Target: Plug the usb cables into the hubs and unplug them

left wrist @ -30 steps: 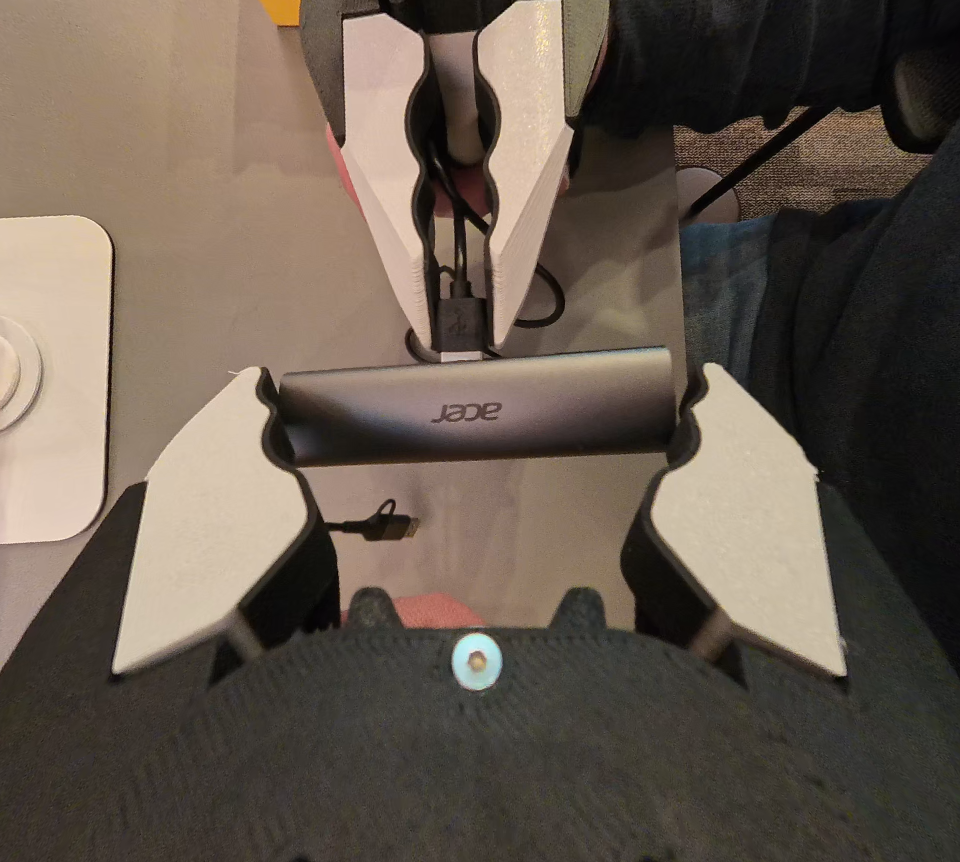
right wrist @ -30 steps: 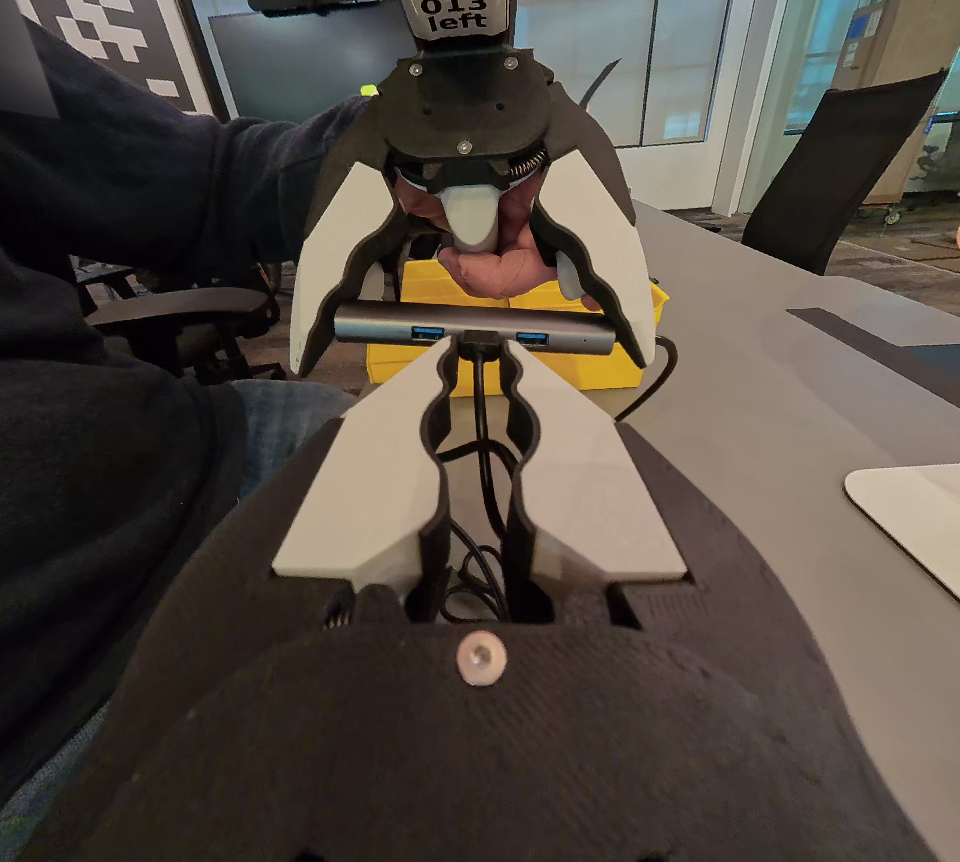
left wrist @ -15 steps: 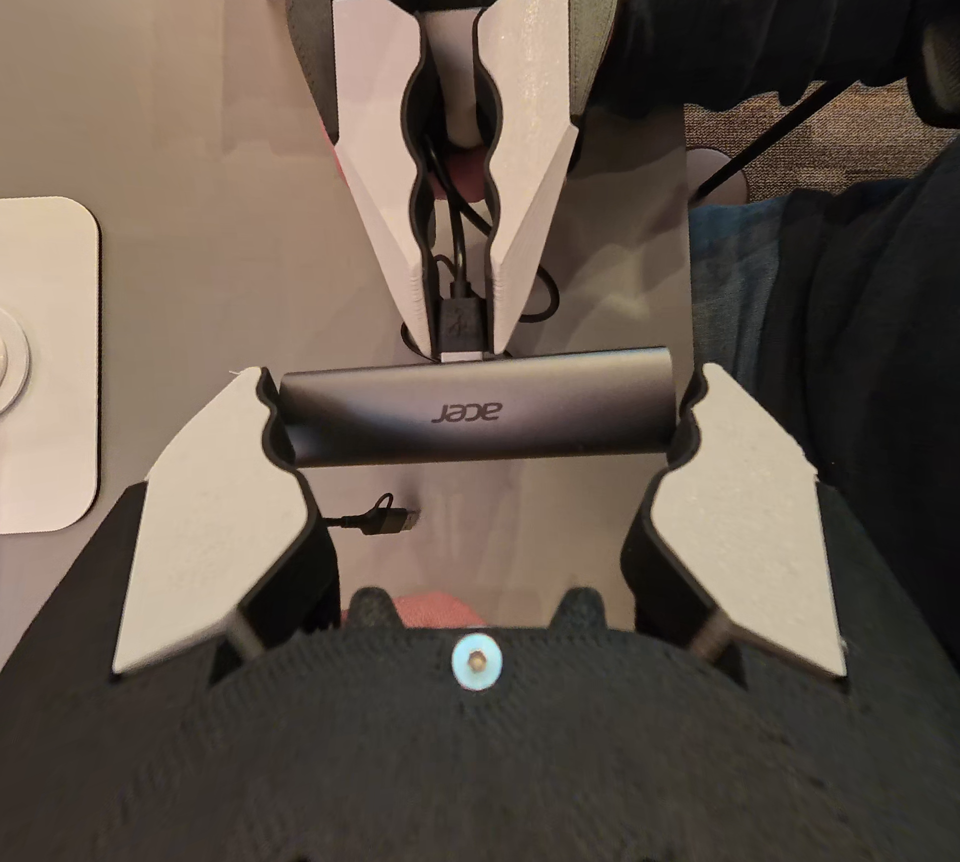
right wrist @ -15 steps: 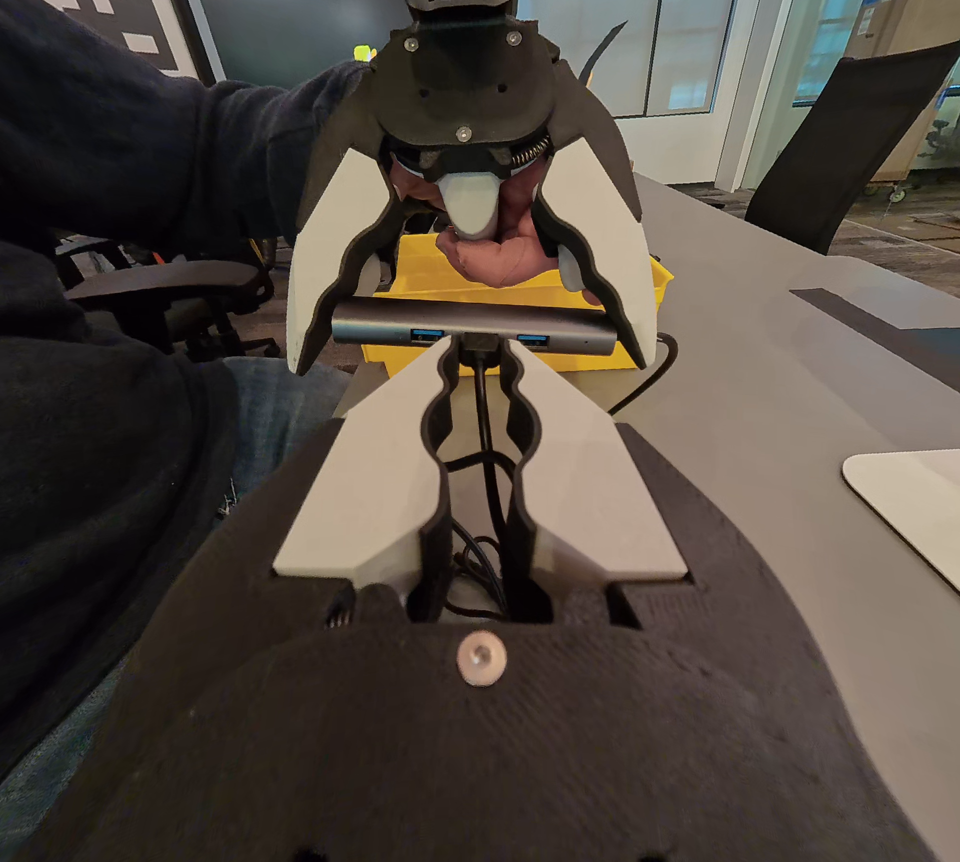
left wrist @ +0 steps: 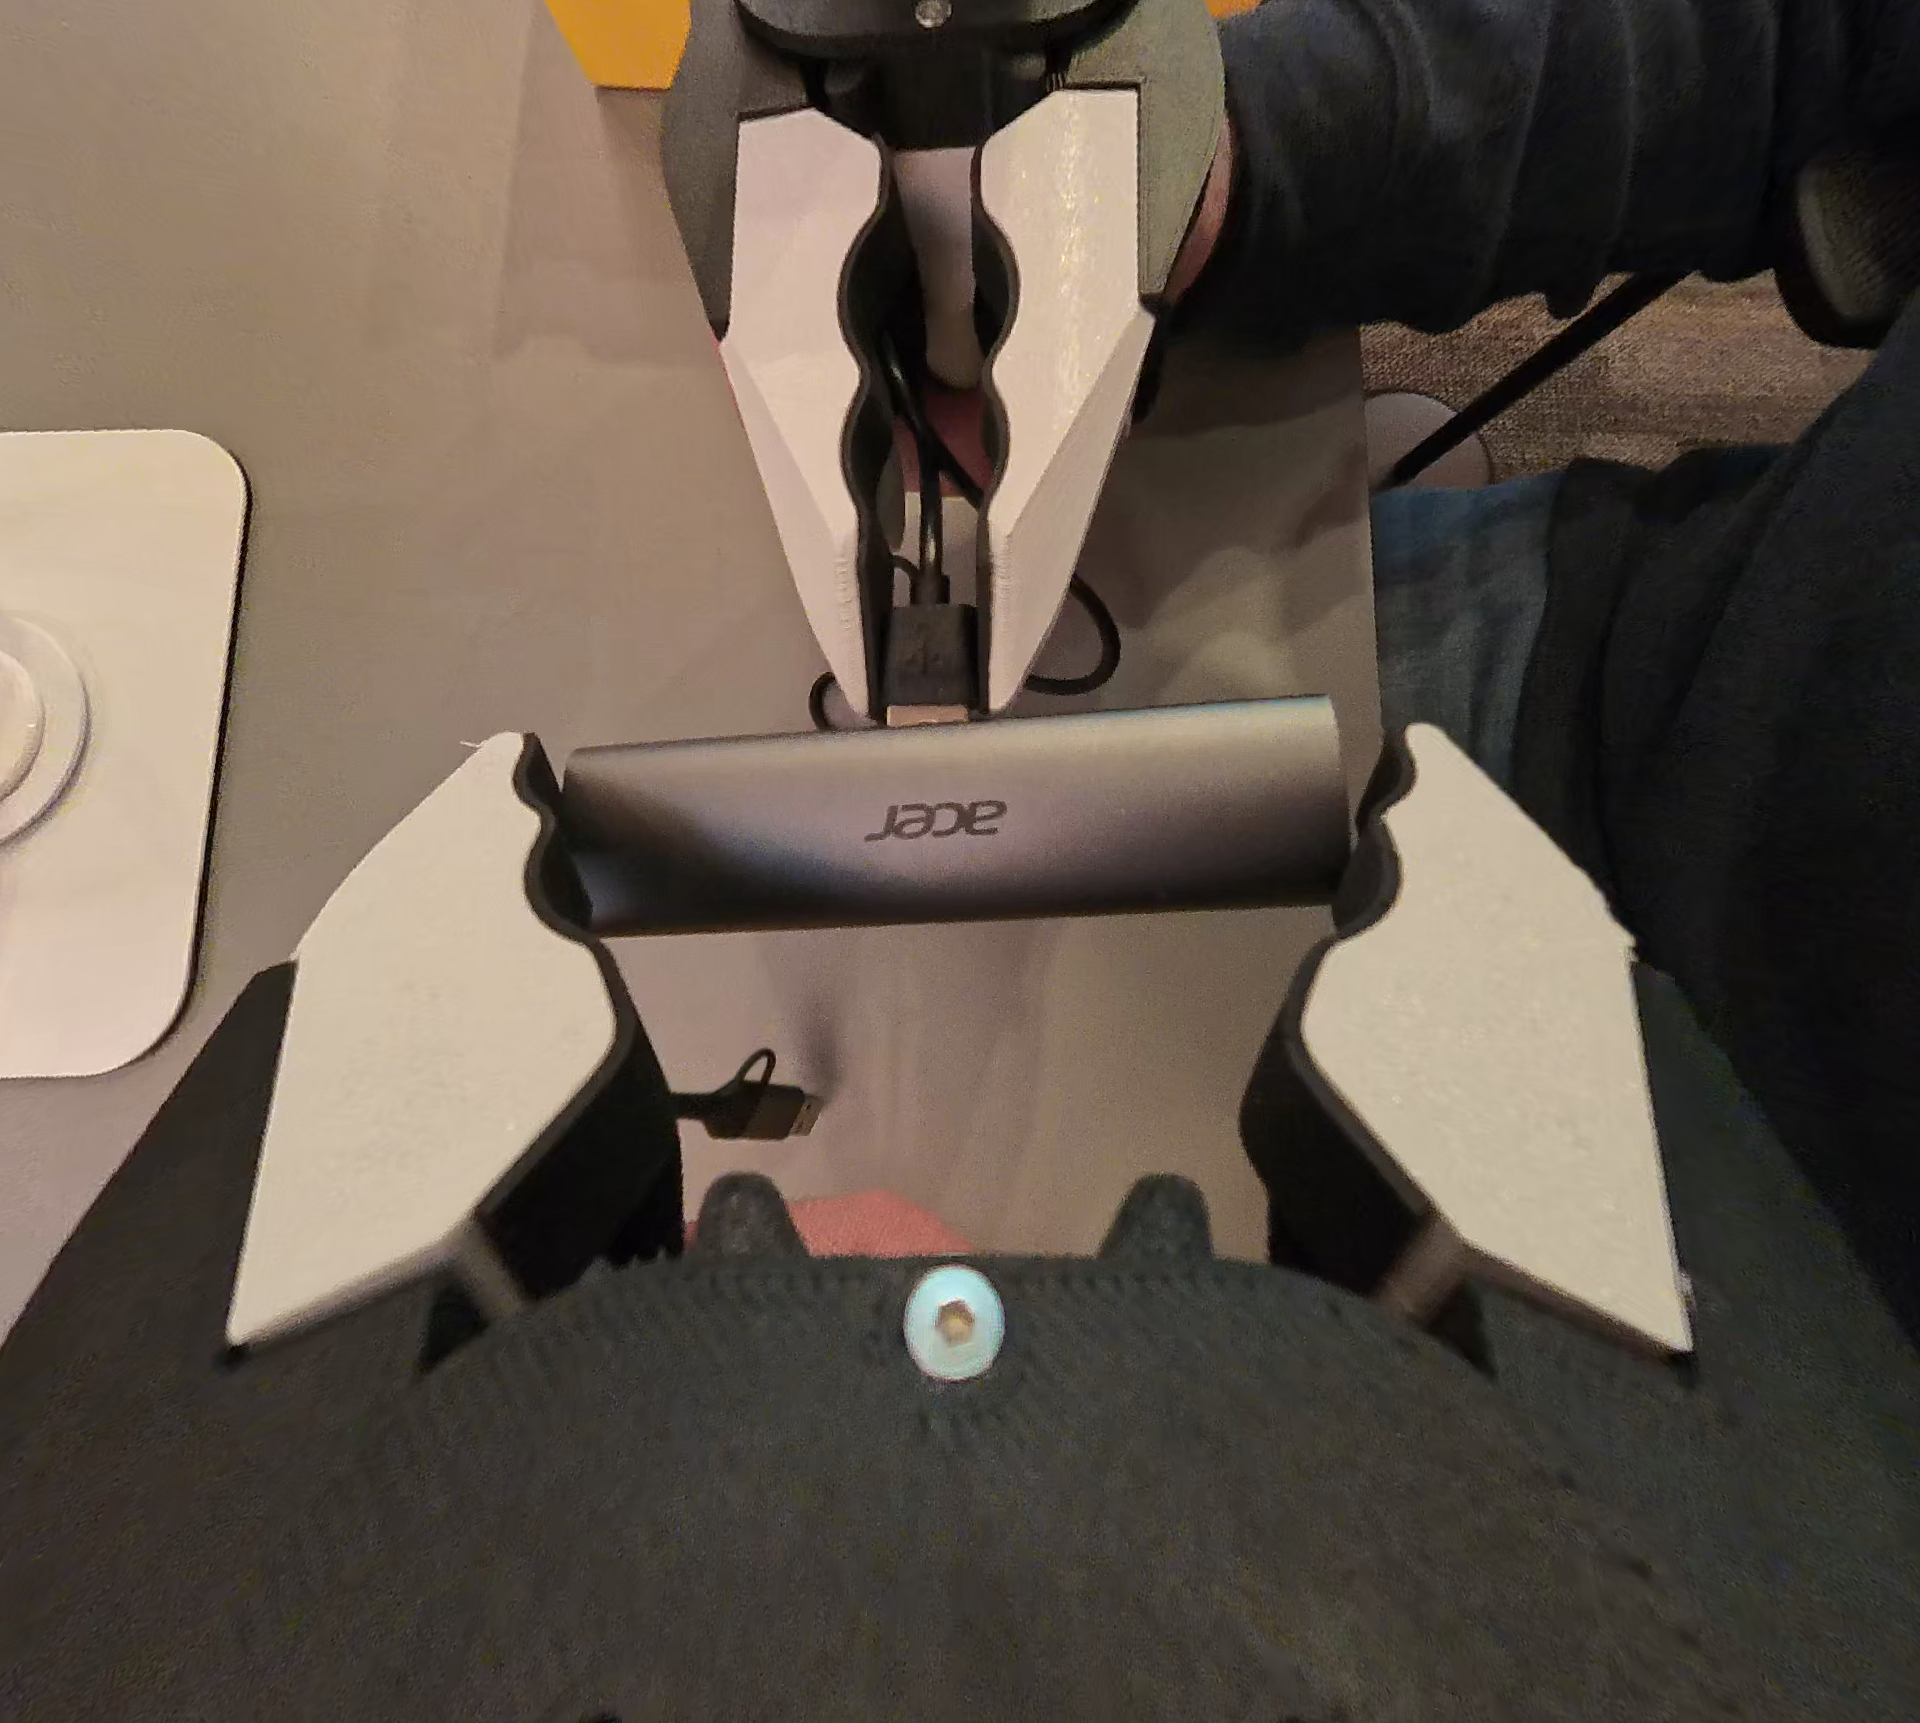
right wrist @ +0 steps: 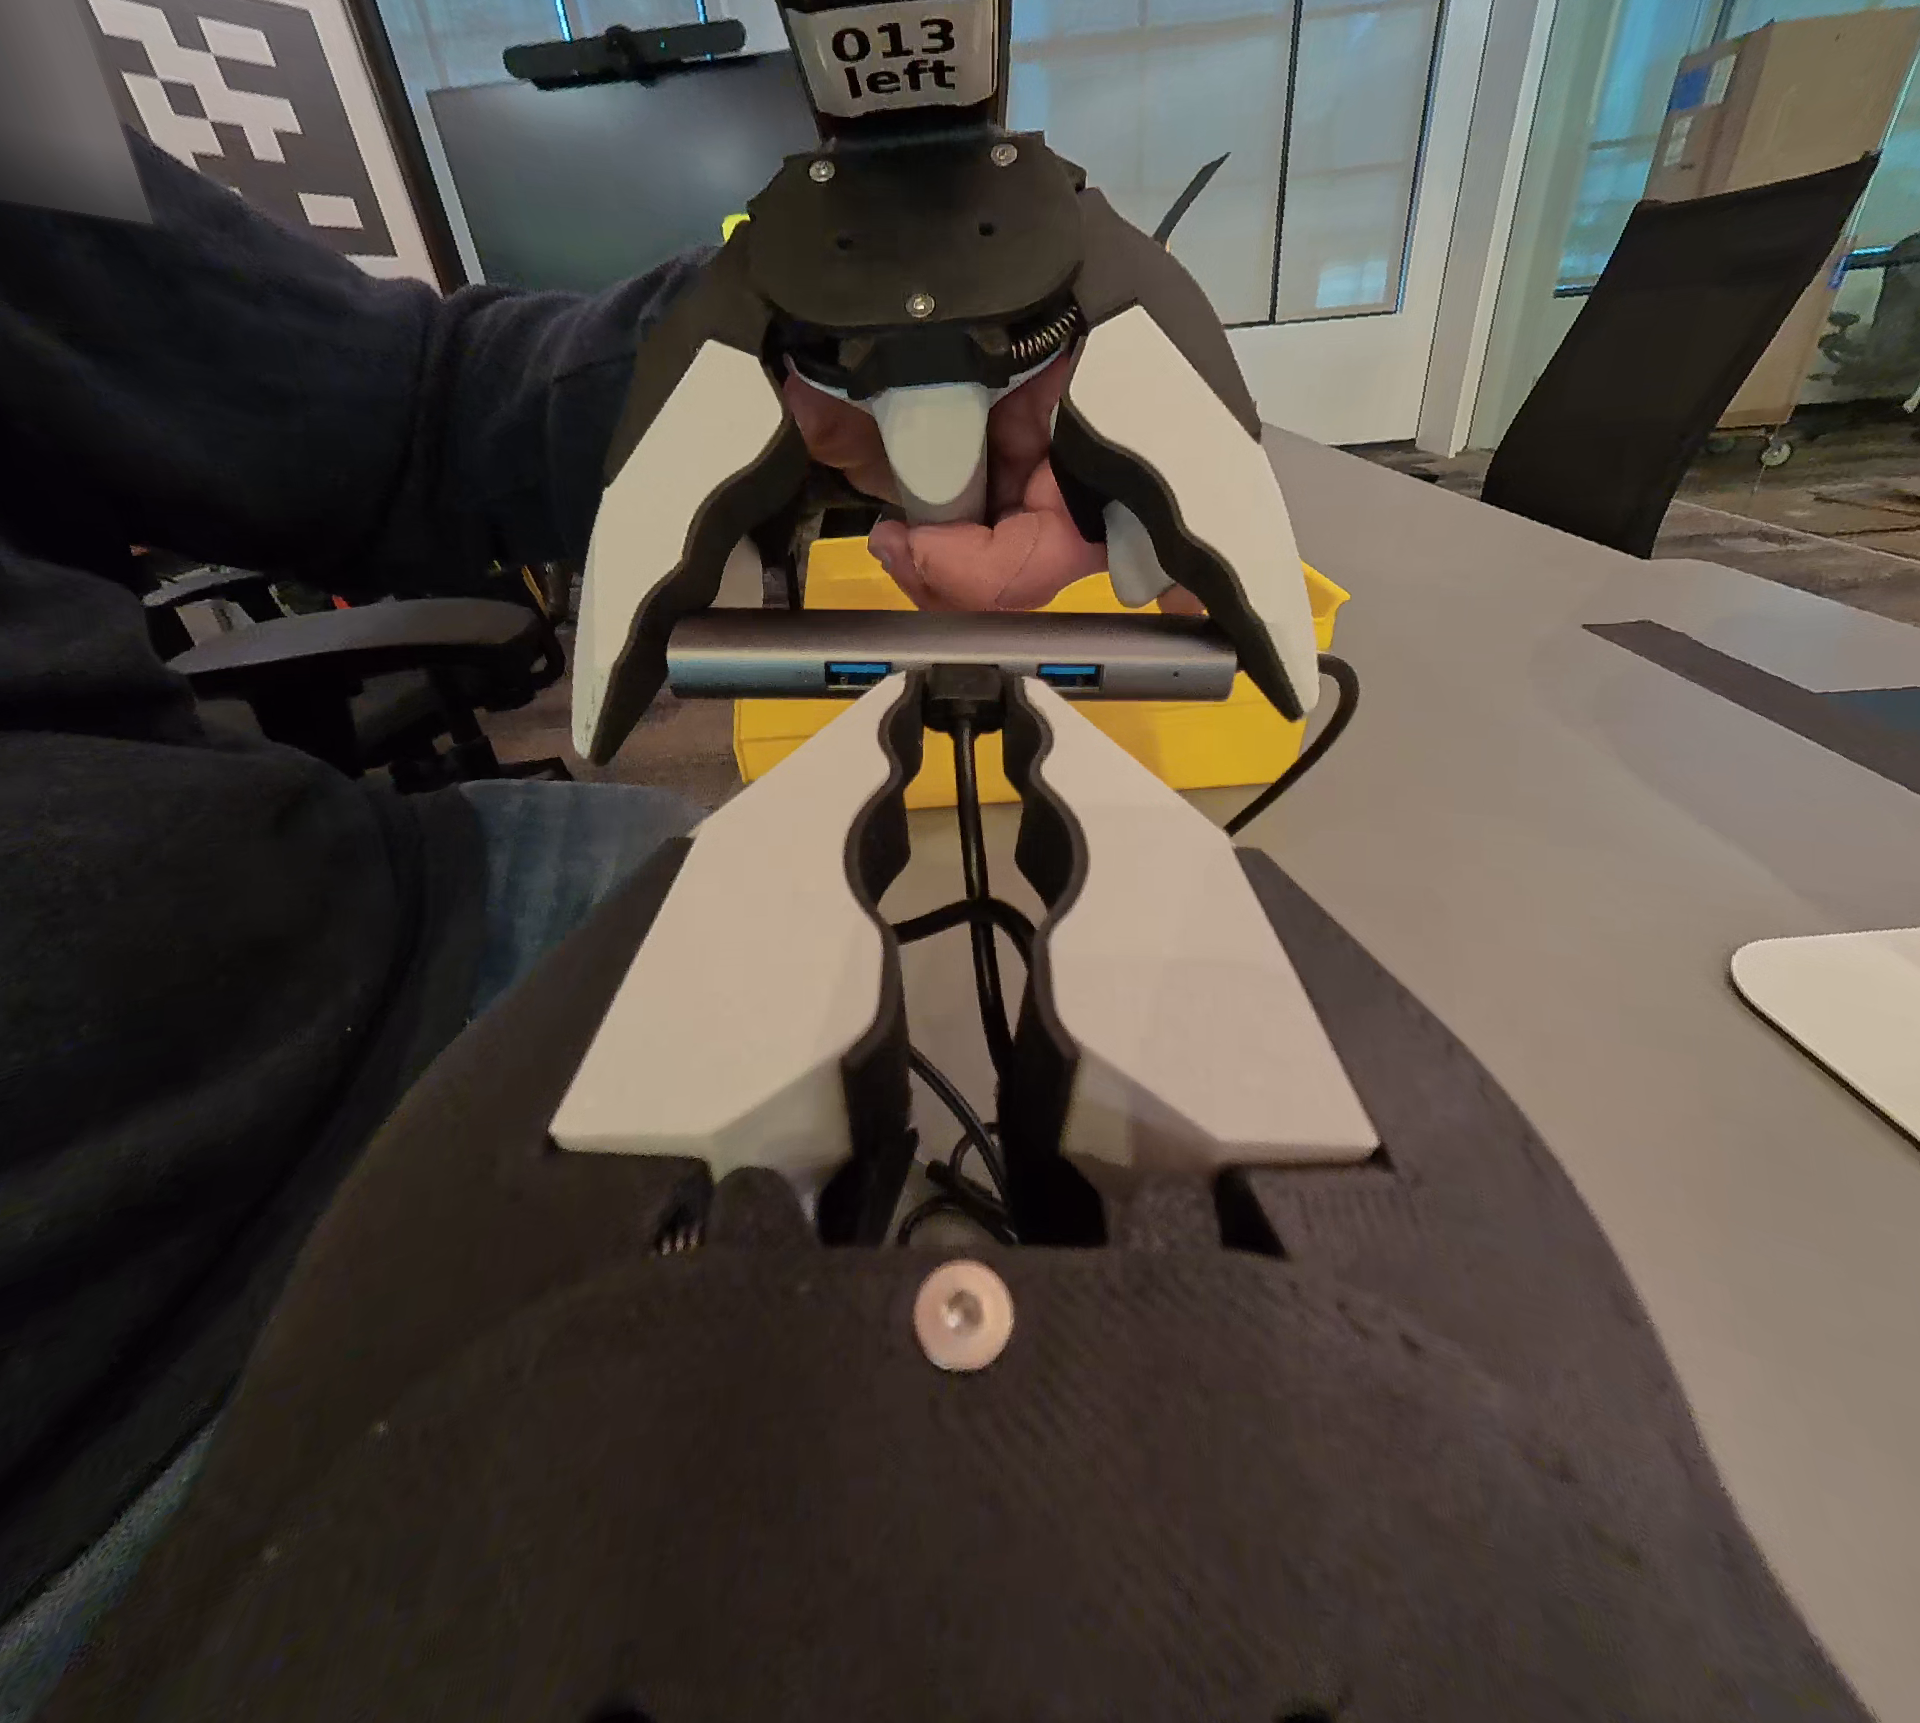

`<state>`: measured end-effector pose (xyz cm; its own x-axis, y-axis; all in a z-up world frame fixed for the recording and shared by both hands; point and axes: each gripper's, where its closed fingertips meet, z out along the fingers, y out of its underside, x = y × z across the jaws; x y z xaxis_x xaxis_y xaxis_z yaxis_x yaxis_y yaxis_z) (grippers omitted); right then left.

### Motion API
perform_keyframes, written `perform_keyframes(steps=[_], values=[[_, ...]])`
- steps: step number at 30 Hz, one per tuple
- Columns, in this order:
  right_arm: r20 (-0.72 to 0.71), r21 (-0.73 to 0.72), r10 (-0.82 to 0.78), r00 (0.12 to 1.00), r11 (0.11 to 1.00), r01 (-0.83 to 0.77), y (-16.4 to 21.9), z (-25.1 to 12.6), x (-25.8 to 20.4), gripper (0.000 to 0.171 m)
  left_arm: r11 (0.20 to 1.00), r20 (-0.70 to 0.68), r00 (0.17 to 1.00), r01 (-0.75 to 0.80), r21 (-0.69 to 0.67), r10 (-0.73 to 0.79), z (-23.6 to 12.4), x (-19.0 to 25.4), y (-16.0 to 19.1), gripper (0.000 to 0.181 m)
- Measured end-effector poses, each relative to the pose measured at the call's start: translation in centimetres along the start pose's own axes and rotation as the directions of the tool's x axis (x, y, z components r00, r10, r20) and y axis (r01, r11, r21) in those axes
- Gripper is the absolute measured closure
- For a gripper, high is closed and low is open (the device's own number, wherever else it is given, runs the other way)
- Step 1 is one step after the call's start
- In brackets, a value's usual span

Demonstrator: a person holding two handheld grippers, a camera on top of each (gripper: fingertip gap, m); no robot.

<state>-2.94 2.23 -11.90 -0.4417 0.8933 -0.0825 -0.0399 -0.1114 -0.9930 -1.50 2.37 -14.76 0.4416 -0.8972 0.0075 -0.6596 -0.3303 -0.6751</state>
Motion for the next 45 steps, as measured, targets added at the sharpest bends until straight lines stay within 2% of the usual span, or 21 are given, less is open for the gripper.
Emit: perform_keyframes(steps=[9,16,24,28,31,34,38,45], values=[[-0.011,0.075,0.014,1.0,0.997,-0.013,-0.3,0.2,-0.2,0.159,0.996,0.008,0.999,0.032,0.088,-0.033,-0.3,0.2,-0.5,0.042],[-0.02,0.042,-0.025,0.999,0.999,0.026,0.0,0.3,-0.7,0.159,0.995,0.004,1.0,0.02,0.094,-0.021,-0.3,0.6,-0.1,0.043],[0.066,0.017,-0.041,0.997,0.999,0.04,0.1,0.3,-1.8,0.158,0.995,-0.029,0.998,-0.048,0.09,0.051,-0.5,1.8,0.0,0.043],[-0.024,0.017,-0.058,0.998,0.998,0.058,0.0,-0.1,-0.7,0.158,0.998,0.029,0.999,-0.015,0.069,0.013,-0.6,0.6,0.6,0.043],[-0.125,0.095,-0.024,0.992,0.995,0.036,-1.2,-3.2,1.3,0.159,0.994,0.077,0.995,0.055,0.09,-0.062,-2.3,-0.8,1.8,0.043],[-0.135,0.032,-0.071,0.988,0.997,0.076,-0.9,-3.6,1.0,0.159,0.995,0.098,0.992,0.068,0.08,-0.076,-3.1,-0.8,2.8,0.043],[-0.141,0.036,-0.057,0.988,0.997,0.063,-1.1,-3.1,1.2,0.159,0.996,0.131,0.989,0.054,0.071,-0.063,-3.0,-0.9,2.9,0.043],[-0.166,-0.07,-0.041,0.985,0.997,0.03,-0.5,-2.4,1.3,0.159,0.996,0.178,0.982,0.055,0.067,-0.067,-3.2,-0.8,3.8,0.043]])
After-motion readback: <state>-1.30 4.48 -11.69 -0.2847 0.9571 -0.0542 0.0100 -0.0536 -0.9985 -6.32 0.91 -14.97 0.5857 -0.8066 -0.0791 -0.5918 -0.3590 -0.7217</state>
